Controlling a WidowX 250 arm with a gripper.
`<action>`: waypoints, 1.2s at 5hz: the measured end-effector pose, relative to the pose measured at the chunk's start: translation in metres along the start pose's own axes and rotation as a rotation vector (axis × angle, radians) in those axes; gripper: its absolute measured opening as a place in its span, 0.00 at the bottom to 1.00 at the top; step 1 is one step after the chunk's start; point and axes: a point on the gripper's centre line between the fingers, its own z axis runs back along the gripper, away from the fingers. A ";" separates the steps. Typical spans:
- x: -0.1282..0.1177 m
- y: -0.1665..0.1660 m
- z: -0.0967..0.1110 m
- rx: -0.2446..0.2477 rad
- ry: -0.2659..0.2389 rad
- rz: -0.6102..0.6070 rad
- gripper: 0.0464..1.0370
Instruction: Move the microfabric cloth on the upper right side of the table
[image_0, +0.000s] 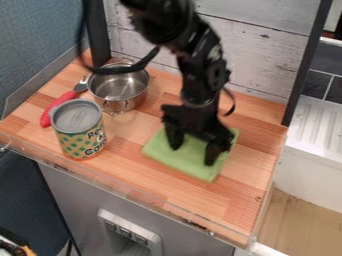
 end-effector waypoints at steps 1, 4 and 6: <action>0.029 -0.011 -0.003 -0.046 0.005 0.032 0.96; 0.076 -0.019 -0.007 -0.080 0.010 0.057 0.96; 0.088 -0.020 0.025 -0.099 -0.002 0.070 0.96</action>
